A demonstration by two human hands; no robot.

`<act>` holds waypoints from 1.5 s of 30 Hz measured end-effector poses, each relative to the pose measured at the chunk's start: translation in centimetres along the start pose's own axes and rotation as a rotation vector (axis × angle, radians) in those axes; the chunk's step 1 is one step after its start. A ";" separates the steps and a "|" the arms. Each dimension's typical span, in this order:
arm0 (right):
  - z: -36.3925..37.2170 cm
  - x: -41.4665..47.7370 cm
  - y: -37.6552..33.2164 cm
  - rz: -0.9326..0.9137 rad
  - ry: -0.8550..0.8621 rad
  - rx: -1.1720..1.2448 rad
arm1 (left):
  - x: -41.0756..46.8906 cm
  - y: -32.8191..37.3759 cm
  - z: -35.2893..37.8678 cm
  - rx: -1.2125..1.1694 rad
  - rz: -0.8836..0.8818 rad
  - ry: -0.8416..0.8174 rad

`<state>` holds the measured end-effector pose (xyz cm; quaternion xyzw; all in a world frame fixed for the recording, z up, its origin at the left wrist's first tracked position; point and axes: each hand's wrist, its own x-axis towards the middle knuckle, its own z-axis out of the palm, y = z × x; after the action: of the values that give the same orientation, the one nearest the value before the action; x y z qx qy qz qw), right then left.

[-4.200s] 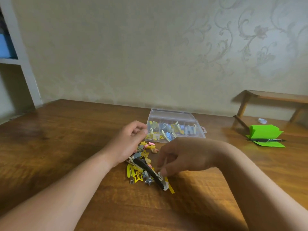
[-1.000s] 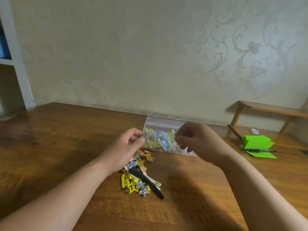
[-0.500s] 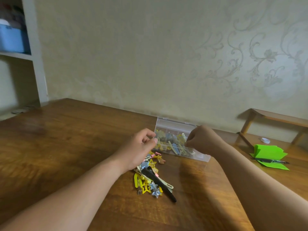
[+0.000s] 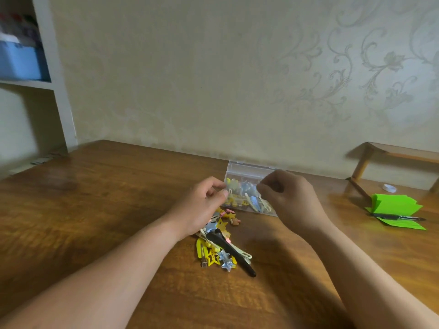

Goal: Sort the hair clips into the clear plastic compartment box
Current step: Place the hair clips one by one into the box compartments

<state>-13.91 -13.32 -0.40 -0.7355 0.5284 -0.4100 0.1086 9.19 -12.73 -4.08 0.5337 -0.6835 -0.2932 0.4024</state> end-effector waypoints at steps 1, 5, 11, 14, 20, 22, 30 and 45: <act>0.2 -0.3 -0.3 -0.031 -0.055 0.015 | 0.0 0.0 0.0 -0.010 -0.003 -0.007; 1.2 -1.1 -1.2 -0.095 -0.347 0.006 | -0.2 0.0 0.0 -0.005 -0.010 0.009; 2.1 -2.0 -2.4 -0.121 -0.626 -0.034 | -0.2 0.1 0.0 -0.084 -0.034 0.044; 2.4 -2.3 -2.6 -0.114 -0.681 -0.103 | -0.1 -0.1 0.1 -0.106 -0.039 0.048; 1.8 -2.2 -2.9 -0.101 -0.730 -0.063 | -0.1 -0.3 0.1 -0.094 -0.039 0.035; 1.3 -2.0 -2.8 -0.088 -0.733 -0.040 | -0.1 -0.2 0.1 -0.082 -0.037 0.027; -0.1 -1.4 -2.2 -0.068 -0.866 -0.121 | -0.2 -0.1 0.0 -0.065 -0.037 0.014; -1.2 -1.3 -2.8 -0.149 -0.766 -0.409 | -0.2 0.0 0.1 -0.036 -0.036 0.016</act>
<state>-12.98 -10.74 1.38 -0.8769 0.4657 -0.0013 0.1189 9.11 -12.53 -4.16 0.5408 -0.6652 -0.3084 0.4122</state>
